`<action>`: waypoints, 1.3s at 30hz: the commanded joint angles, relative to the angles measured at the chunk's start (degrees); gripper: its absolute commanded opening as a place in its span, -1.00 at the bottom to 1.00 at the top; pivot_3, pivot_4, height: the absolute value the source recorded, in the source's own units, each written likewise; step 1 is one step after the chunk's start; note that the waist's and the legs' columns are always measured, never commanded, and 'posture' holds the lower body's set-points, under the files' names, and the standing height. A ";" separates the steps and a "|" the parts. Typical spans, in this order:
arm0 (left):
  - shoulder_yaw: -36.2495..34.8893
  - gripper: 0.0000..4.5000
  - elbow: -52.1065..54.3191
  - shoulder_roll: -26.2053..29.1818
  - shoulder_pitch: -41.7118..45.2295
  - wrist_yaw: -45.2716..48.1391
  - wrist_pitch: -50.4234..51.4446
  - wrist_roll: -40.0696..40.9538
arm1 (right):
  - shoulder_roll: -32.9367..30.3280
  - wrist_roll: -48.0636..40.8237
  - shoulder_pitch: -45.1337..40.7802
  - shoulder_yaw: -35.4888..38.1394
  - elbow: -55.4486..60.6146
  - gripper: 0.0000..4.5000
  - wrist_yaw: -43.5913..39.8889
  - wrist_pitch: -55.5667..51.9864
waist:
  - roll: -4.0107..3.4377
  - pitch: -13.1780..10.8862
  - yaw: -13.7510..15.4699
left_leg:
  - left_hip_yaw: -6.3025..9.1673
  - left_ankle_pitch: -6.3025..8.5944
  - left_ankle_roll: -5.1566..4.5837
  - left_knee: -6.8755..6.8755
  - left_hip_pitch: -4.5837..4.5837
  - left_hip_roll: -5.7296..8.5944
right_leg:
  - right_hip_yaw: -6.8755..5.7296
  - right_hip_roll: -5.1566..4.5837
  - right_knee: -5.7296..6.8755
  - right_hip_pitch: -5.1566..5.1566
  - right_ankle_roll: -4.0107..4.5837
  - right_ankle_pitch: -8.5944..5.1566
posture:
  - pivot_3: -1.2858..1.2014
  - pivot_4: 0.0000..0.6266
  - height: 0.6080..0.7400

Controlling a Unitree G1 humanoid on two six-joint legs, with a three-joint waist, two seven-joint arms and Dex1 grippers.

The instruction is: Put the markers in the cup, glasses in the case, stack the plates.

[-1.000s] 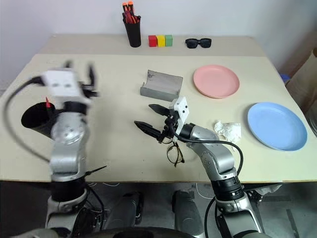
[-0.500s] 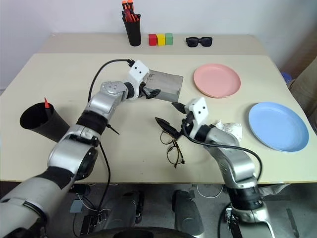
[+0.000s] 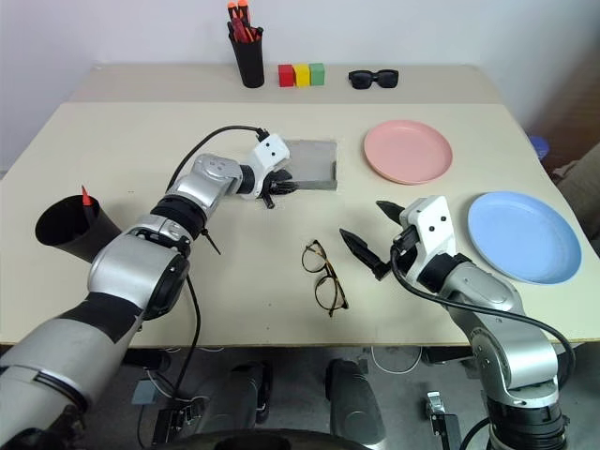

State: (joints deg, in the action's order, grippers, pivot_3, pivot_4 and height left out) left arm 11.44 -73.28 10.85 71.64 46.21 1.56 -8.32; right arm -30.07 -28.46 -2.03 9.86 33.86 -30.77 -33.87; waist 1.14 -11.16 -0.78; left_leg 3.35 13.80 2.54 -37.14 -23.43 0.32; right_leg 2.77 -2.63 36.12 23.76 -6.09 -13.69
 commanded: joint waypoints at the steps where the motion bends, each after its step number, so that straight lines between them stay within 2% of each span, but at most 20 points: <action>1: -0.99 -0.99 0.95 0.51 0.78 1.29 -1.79 -0.09 | -0.47 -0.44 -0.24 0.62 1.45 1.00 -0.10 1.13 | 0.00 0.00 -0.03 | 0.00 0.00 0.00 0.00 0.00 0.00 | 0.00 0.00 0.00 0.00 0.00 0.00 | 0.03 -0.52 1.00; 5: -2.01 -0.99 3.35 1.82 -0.81 5.05 -3.58 1.21 | -0.40 -0.20 -2.08 -0.85 -0.17 1.00 -0.84 1.46 | 0.00 0.00 -0.08 | 0.00 0.00 0.00 0.00 0.01 0.00 | 0.00 0.00 0.01 0.00 0.00 0.00 | 0.03 -0.52 1.00; 8: -2.59 -0.99 9.13 4.11 -4.15 12.17 -3.95 3.07 | -0.13 0.28 -3.96 -2.66 -1.61 1.00 -1.36 1.53 | -0.01 0.00 -0.33 | -0.01 0.00 0.00 0.02 0.02 -0.02 | 0.01 0.02 0.03 0.01 0.01 0.01 | 0.03 -0.52 1.00; 10: -2.16 -0.99 17.37 6.35 -8.45 18.00 -2.17 4.66 | 0.00 0.69 -4.96 -4.15 -2.58 1.00 -1.46 1.30 | -0.02 0.00 -0.39 | 0.00 0.00 0.00 0.04 0.03 -0.03 | 0.01 0.02 0.06 0.02 0.02 0.01 | 0.03 -0.52 1.00; 13: -0.91 -0.99 40.27 12.45 -19.79 26.80 6.26 8.51 | 0.08 1.78 -6.06 -7.07 -4.09 1.00 -1.51 0.65 | -0.06 -0.01 -0.63 | -0.02 0.00 0.00 0.11 0.03 -0.07 | 0.05 0.03 0.08 0.06 0.04 0.01 | 0.03 -0.52 1.00; 15: -1.10 -0.99 51.85 15.32 -25.28 28.75 12.35 10.86 | -0.13 2.88 -6.58 -8.48 -5.14 1.00 -1.20 0.37 | -0.07 -0.02 -0.54 | -0.04 0.00 0.00 0.12 0.03 -0.12 | 0.08 0.02 0.11 0.09 0.06 0.01 | 0.03 -0.52 1.00; 18: -1.22 -0.99 63.50 18.62 -30.91 29.51 19.05 13.16 | -0.37 4.11 -7.19 -9.60 -6.44 1.00 -0.83 -0.15 | -0.07 -0.02 0.25 | 0.00 0.00 0.00 0.05 0.01 -0.12 | 0.06 0.00 0.12 0.09 0.07 0.01 | 0.03 -0.52 1.00; 21: -0.83 -0.61 68.80 21.73 -34.98 29.58 20.61 13.59 | -0.96 4.25 -8.18 -10.59 -7.44 1.00 -0.86 -3.00 | -0.08 -0.02 0.15 | -0.02 0.00 0.00 -0.09 0.05 -0.12 | 0.05 -0.03 0.06 -0.07 0.29 -0.11 | 0.03 -0.52 1.00; 22: -0.58 -0.43 69.16 22.18 -35.62 28.91 19.42 13.16 | -1.13 4.16 -8.53 -10.69 -7.62 1.00 -0.80 -4.06 | -0.08 -0.02 0.10 | -0.03 0.00 0.00 -0.10 0.09 -0.12 | 0.05 -0.03 0.02 -0.12 0.30 -0.11 | 0.03 -0.52 1.00; 26: -1.73 0.51 67.38 20.71 -35.90 22.84 11.56 11.75 | -2.73 4.00 -9.43 -10.40 -7.37 1.00 -0.91 -8.92 | -0.08 -0.02 0.16 | -0.02 0.00 0.00 -0.10 0.13 -0.12 | 0.05 -0.02 0.03 -0.15 0.31 -0.11 | 0.03 -0.52 1.00; 31: -3.65 0.51 73.74 19.22 -39.20 19.08 9.46 15.50 | -4.06 -1.86 -9.75 -7.49 -3.80 1.00 -1.36 -18.40 | -0.08 -0.02 0.01 | -0.03 0.00 0.00 -0.06 0.12 -0.12 | 0.05 -0.02 0.03 -0.12 0.11 0.00 | 0.03 -0.52 1.00; 39: -5.02 0.51 89.81 18.84 -54.43 15.87 4.80 21.24 | -2.36 -14.79 -9.86 -3.10 -1.15 1.00 0.32 -35.17 | -0.11 0.00 -0.02 | -0.04 0.00 -0.01 -0.02 0.16 -0.20 | 0.07 -0.03 0.04 -0.12 0.29 -0.08 | 0.03 -0.52 1.00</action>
State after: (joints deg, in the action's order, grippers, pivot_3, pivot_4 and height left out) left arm 7.64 13.30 29.67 18.92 63.01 8.04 10.87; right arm -33.22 -40.10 -11.29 4.97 31.35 -31.16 -66.05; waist 1.03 -11.16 -0.80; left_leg 3.30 13.80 2.53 -37.16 -23.26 0.12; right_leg 2.84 -2.66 36.15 23.62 -5.79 -13.78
